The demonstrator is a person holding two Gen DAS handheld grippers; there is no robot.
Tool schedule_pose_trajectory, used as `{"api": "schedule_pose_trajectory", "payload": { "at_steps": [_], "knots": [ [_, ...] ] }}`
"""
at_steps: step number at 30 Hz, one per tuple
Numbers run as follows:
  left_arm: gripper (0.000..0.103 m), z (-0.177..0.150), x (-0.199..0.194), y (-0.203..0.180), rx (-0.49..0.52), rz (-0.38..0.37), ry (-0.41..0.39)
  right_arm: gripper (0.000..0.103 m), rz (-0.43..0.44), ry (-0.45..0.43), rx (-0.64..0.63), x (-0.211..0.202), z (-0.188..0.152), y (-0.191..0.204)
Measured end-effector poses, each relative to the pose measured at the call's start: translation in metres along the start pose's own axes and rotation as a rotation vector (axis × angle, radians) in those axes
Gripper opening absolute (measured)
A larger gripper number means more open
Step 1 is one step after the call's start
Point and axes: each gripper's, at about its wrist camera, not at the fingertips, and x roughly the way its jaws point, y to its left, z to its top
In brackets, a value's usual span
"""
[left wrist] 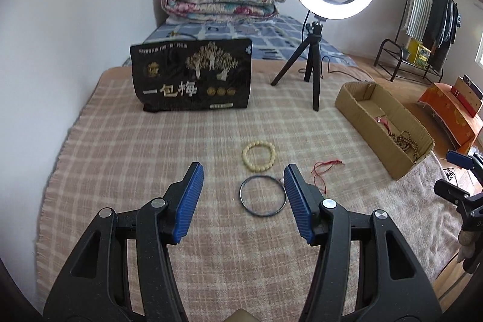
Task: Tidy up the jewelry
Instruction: 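Withdraw both grippers from the box back over the remaining jewelry, then close left gripper on the blue bangle while right gripper closes on the pearl necklace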
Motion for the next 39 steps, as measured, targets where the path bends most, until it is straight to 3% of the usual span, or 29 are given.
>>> {"api": "schedule_pose_trajectory", "payload": {
  "at_steps": [14,25,29,39],
  "knots": [
    [0.057,-0.021,0.052,0.005,-0.010,-0.048,0.125,0.096,0.162,0.148,-0.168,0.052,-0.013,0.049],
    [0.057,-0.034,0.090,-0.009,0.031,-0.117,0.222,0.095,0.211,0.230,-0.257,0.092,-0.024,0.073],
    [0.074,-0.038,0.104,-0.017,0.046,-0.110,0.237,0.095,0.216,0.250,-0.262,0.104,-0.026,0.075],
    [0.076,-0.043,0.139,-0.028,0.074,-0.070,0.283,0.092,0.223,0.279,-0.285,0.126,-0.029,0.081]
  ]
}}
